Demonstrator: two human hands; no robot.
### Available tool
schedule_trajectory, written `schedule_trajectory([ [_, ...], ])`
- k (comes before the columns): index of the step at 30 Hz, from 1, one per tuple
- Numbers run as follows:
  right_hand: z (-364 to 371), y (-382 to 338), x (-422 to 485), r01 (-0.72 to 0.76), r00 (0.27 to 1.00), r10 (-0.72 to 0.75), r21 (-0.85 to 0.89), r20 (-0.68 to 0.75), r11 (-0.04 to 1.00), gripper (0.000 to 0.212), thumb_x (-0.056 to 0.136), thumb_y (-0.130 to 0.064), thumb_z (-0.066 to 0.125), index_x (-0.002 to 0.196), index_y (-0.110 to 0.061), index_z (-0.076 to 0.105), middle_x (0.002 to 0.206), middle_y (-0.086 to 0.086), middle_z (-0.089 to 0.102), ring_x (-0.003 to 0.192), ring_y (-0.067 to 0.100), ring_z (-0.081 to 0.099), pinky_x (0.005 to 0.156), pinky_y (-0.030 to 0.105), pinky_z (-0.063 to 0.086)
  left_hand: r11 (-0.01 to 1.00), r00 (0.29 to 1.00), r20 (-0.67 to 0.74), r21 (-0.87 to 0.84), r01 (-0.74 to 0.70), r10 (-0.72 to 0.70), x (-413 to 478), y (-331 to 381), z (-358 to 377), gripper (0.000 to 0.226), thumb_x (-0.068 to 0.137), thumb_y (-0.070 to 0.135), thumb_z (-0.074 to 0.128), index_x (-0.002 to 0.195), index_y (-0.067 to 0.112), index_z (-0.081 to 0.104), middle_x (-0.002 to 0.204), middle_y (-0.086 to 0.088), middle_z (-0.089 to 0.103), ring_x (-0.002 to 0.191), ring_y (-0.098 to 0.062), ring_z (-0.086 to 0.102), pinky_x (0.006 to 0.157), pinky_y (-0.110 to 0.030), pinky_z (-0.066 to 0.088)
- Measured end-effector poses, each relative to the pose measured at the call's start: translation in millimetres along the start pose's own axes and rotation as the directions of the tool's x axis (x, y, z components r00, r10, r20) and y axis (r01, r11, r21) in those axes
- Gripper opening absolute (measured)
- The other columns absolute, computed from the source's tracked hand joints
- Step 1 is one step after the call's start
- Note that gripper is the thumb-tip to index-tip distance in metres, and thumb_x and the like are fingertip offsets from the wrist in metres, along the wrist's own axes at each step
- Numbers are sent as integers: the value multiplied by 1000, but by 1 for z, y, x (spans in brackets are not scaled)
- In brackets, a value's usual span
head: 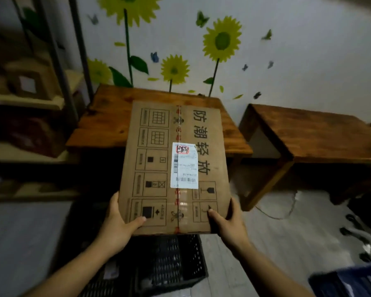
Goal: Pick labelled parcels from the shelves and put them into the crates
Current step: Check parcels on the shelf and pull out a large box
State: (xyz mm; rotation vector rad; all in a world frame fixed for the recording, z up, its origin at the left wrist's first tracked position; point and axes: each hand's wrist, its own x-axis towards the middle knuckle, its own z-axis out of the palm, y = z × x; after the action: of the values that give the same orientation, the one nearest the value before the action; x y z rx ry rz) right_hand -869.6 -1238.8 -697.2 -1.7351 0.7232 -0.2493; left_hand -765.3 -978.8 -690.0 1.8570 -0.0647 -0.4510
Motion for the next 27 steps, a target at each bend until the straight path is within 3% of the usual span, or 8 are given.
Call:
schedule_trajectory([
  [4,-25,71,2,-70,995,73,-42,69,997,64,72,-47,72,128,-48,40,120,-9,63,106,17,65,82,47,59,994,994,-32,21,108,-107,-28,-37,53,92,79,5,71,147,24,13,131,0,47,116,-11,42,106,-41,34],
  [8,-27,138,0,-148,982,156,-83,102,985,49,81,-35,72,117,-50,42,115,-11,63,102,14,66,84,44,59,979,979,-12,37,203,-203,-26,-106,82,96,74,7,76,146,26,17,131,2,49,121,-15,46,106,-38,36],
  [12,-2,210,22,-178,974,199,-173,111,969,48,80,-40,70,119,-46,42,115,-12,64,102,13,65,86,44,57,961,964,-4,78,264,-264,6,-178,103,90,72,8,77,142,26,22,121,6,54,116,-15,50,104,-43,40],
  [14,14,247,39,-174,972,204,-228,115,958,53,78,-51,67,122,-45,40,117,-13,62,105,14,64,89,44,56,958,963,4,103,268,-270,26,-215,116,83,75,11,75,141,26,25,115,9,53,112,-13,49,104,-42,39],
  [16,30,279,57,-158,970,204,-292,133,943,54,84,-48,65,129,-36,39,120,-14,58,110,17,61,93,41,54,957,963,9,114,267,-270,46,-250,128,79,79,16,72,142,26,25,117,10,53,116,-14,48,105,-41,36],
  [18,42,309,78,-144,969,202,-340,140,929,52,88,-45,64,131,-29,39,117,-12,56,112,20,60,91,35,52,958,966,15,136,254,-258,66,-286,141,77,83,20,69,144,27,23,129,6,52,125,-17,45,107,-41,33],
  [23,70,375,121,-129,972,201,-442,121,888,51,89,-49,60,131,-26,42,127,-3,61,111,22,61,91,37,51,946,969,18,218,238,-248,110,-356,163,88,84,39,65,150,27,8,149,3,36,135,-20,36,110,-40,29],
  [27,80,406,151,-158,969,230,-486,93,860,54,92,-52,52,134,-20,44,129,4,60,109,25,60,87,36,49,946,989,46,301,118,-138,151,-382,178,84,87,40,61,151,25,7,140,13,35,133,-19,38,108,-36,30],
])
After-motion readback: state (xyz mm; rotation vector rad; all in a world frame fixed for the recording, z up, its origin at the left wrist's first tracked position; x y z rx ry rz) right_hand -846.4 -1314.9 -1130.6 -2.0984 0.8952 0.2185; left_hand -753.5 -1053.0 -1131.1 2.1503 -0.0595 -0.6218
